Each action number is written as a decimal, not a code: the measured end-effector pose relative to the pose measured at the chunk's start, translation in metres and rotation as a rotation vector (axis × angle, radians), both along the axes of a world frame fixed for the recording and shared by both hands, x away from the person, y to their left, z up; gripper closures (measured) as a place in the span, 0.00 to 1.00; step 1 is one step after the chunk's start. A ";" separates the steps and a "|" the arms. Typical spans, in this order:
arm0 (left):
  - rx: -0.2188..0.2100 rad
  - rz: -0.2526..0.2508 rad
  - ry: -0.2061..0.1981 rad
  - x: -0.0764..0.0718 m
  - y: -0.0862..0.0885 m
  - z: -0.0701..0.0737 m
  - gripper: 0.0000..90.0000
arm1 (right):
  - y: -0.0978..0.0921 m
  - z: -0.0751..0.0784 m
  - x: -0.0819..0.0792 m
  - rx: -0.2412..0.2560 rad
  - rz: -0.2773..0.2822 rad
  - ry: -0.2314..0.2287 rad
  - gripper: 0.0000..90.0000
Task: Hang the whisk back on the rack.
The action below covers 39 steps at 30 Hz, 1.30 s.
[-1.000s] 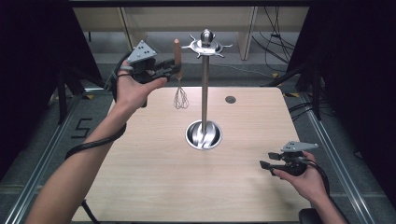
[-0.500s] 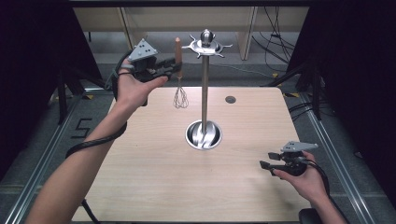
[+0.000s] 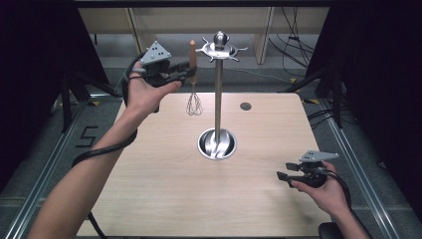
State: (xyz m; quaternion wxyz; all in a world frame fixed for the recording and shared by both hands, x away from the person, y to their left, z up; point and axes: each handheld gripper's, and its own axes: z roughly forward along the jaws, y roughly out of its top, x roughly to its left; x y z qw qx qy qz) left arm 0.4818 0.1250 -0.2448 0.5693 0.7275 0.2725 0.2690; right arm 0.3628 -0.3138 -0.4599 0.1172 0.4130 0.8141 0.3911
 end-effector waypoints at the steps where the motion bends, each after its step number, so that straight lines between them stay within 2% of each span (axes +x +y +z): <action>1: 0.000 0.000 0.000 0.000 0.000 0.000 0.78 | 0.000 0.000 0.000 0.000 0.000 0.000 0.49; 39: 0.026 -0.007 0.015 0.005 -0.011 -0.005 0.78 | 0.000 -0.001 0.000 0.012 0.002 -0.003 0.49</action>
